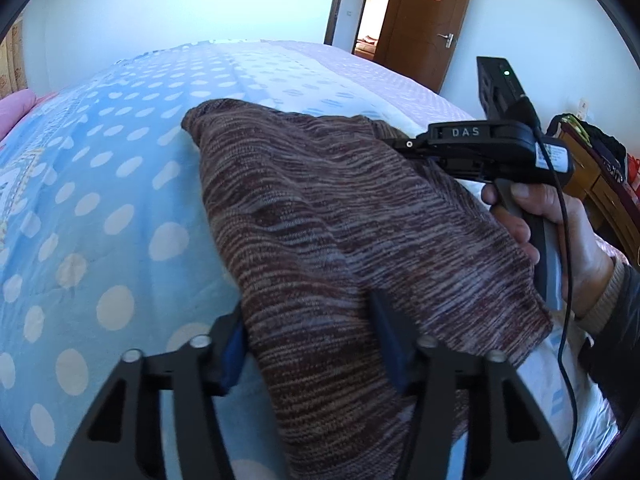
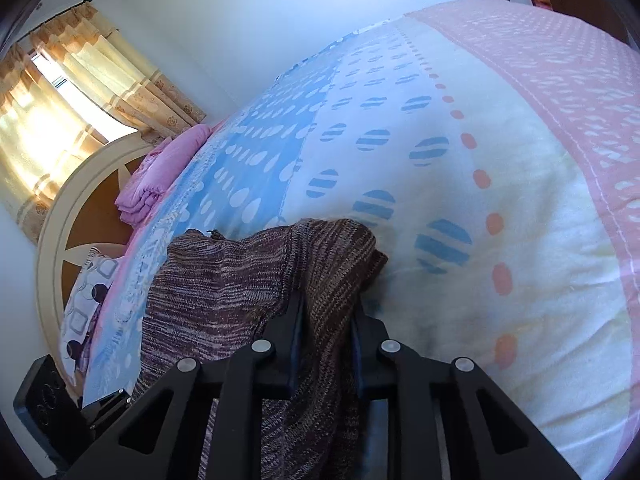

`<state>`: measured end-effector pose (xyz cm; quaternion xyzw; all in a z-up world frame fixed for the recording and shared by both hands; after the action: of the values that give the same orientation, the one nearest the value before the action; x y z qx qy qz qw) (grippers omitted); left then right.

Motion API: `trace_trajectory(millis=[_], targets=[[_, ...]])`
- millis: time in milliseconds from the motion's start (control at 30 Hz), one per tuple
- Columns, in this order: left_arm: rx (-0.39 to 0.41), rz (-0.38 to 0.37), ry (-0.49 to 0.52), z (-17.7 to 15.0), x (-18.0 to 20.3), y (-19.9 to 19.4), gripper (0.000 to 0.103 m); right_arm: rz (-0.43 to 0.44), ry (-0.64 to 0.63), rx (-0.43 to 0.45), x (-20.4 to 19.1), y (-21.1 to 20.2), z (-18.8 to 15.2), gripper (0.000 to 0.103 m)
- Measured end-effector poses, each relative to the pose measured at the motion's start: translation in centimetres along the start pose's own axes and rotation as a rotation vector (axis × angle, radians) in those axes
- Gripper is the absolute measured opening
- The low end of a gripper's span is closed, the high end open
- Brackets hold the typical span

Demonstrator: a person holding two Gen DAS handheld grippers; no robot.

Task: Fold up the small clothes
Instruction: 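Close both grippers on the edges of the folded sweater, then lift the folded sweater with both grippers and carry it toward the headboard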

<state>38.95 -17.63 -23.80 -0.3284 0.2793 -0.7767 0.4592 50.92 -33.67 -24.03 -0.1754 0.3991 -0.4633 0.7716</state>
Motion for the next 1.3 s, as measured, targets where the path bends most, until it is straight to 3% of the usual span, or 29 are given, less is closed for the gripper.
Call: trace_trajectory(millis=[67,233,600,1300], targets=[[0.011,0.03,0.031,0.0,0.3,-0.5,0.037,-0.003,-0.004,0.021,-0.7,-0.6,0.1,0.019],[0.005,0.057,0.047,-0.2,0.5,-1.8,0.031,-0.032,-0.034,0.06,-2.8,-2.4,0.4,0.018],[0.031,0.058,0.058,-1.1,0.1,-6.0,0.029,-0.036,-0.097,0.061,-8.6,-3.9,-0.2,0.018],[0.094,0.133,0.012,-4.7,-6.4,-13.9,0.028,0.043,-0.204,0.054,-20.7,-2.5,-3.2,0.017]])
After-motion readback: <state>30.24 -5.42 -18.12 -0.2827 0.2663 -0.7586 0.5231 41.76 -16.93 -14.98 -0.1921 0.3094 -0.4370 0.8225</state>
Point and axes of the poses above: each gripper's, at about its wrist camera, not at the fingertips, and y roughly the way its jaws point, x to its right, z to its top, the point moved 10 cm from there along y, roughly the way its jaws point, and after that the axes turned 8 degrees about -y, right-handed, at the moved point
